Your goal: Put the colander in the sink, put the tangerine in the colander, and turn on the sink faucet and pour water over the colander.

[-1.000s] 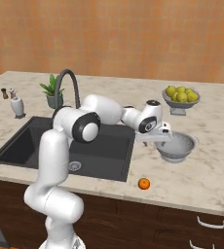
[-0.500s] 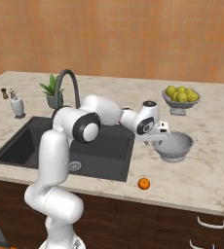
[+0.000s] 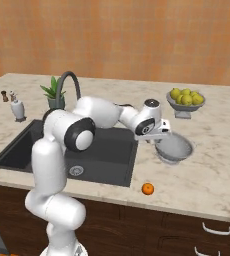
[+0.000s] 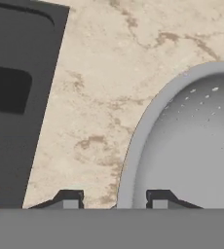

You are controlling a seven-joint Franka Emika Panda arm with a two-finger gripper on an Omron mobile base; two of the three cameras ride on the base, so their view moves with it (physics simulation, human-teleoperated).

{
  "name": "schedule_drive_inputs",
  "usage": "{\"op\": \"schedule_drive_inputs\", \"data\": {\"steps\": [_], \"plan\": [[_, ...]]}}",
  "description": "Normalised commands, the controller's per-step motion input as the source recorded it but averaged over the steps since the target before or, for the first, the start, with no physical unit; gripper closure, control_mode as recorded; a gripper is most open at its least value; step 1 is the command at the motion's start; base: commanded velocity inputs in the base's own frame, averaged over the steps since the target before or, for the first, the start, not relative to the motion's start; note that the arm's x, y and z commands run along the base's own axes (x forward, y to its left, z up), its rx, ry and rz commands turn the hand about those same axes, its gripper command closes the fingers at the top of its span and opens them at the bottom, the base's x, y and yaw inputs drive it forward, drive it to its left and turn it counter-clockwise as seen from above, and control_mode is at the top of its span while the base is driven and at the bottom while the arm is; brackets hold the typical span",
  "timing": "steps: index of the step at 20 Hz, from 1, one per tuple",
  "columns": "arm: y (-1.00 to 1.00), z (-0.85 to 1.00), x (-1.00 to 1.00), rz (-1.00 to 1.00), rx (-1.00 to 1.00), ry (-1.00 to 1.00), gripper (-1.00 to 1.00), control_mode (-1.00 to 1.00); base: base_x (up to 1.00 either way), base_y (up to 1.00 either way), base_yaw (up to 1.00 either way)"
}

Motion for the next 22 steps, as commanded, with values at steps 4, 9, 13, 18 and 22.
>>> {"op": "schedule_drive_inputs", "data": {"steps": [4,9,13,18,22], "plan": [[0.61,0.3,-0.57,0.36,-0.06,-0.26,1.0,-1.0,0.0,0.0,0.0],[0.52,0.29,-0.53,0.52,-0.09,-0.29,1.0,-1.0,0.0,0.0,0.0],[0.39,0.31,-0.42,0.67,-0.15,-0.19,1.0,-1.0,0.0,0.0,0.0],[0.43,0.28,-0.46,0.75,-0.35,0.0,1.0,-1.0,0.0,0.0,0.0],[0.44,0.3,-0.3,0.72,-0.5,0.02,1.0,-1.0,0.0,0.0,0.0]]}}
